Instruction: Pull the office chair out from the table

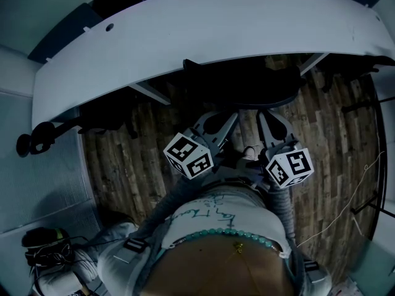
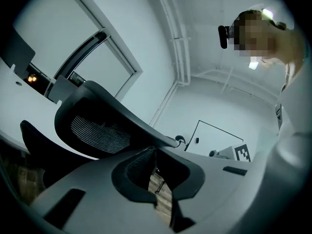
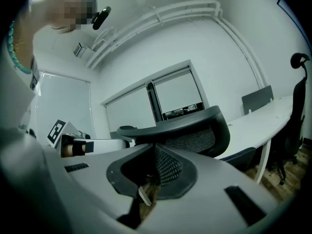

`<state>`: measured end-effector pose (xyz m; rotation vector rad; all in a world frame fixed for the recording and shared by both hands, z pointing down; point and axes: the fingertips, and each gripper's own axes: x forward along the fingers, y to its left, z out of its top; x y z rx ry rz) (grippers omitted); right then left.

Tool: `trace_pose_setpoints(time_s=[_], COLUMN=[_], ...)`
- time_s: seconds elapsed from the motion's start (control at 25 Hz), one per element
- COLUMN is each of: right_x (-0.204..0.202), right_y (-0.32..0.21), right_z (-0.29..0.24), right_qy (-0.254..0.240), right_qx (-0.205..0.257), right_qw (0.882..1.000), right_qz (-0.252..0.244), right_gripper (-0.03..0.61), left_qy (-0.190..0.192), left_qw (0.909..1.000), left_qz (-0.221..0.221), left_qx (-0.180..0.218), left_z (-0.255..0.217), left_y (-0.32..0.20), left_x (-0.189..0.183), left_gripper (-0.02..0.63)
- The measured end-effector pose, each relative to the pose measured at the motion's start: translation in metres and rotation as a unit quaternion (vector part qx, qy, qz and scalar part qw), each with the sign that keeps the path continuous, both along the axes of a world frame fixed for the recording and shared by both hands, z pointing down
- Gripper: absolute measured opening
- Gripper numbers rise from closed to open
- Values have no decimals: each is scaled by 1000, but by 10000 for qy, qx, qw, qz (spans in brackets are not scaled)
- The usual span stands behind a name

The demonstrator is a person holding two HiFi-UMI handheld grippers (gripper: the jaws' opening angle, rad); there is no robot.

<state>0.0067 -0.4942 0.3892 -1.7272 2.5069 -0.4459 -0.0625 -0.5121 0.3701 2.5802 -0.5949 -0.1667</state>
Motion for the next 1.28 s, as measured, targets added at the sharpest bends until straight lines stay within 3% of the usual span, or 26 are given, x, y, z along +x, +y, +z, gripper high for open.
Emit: trace_pose_setpoints(time_s=[0.2, 0.36, 0.4, 0.44, 0.52, 0.6, 0.68, 0.92, 1.04, 1.28], right_x=[3, 2, 1, 1, 2, 4, 7, 19, 19, 19], right_y=[3, 4, 4, 3, 2, 0, -2, -14, -21, -34], right_z=[-7, -12, -13, -15, -17, -17, -17, -26, -31, -29], right_qy=[-637, -1557, -1842, -2088, -2404, -2563, -2711, -3237, -3234, -3119], right_qx=[10, 21, 0, -26, -68, -108, -143, -132, -143, -301], right_qw=[9979, 9876, 9826, 9776, 9703, 9663, 9624, 9461, 9461, 9494], right_qz=[-132, -188, -225, -270, -282, -198, -113, 33, 126, 202], right_gripper=[23, 30, 60, 129, 153, 174, 200, 235, 253, 261], left_qy=[283, 533, 539, 548, 639, 745, 827, 1267, 1439, 1498], left_qw=[9994, 9981, 9980, 9979, 9968, 9953, 9937, 9851, 9806, 9772], left_qz=[-26, -68, -71, -66, -68, -126, -219, -632, -757, -1016], left_qx=[-171, -305, -316, -343, -468, -603, -728, -980, -1091, -1109], left_z=[-7, -10, -10, -11, -13, -13, -12, -19, -24, -27], left_y=[1, 0, 0, 0, 0, -1, -4, -25, -31, -45], left_x=[2, -3, -4, -4, -4, -5, -7, -16, -19, -19], left_gripper=[12, 14, 18, 21, 29, 56, 136, 205, 239, 245])
